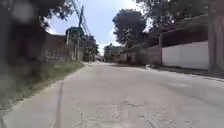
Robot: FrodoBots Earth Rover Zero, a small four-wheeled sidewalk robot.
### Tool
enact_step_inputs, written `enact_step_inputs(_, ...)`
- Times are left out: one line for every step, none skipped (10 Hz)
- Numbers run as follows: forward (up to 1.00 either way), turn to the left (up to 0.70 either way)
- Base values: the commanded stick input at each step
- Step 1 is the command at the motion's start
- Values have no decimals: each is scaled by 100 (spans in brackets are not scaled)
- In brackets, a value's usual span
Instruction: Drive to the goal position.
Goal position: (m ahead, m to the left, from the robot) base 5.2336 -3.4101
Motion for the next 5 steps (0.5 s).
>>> enact_step_inputs(100, 0)
enact_step_inputs(100, 0)
enact_step_inputs(100, 0)
enact_step_inputs(100, 2)
enact_step_inputs(100, 1)
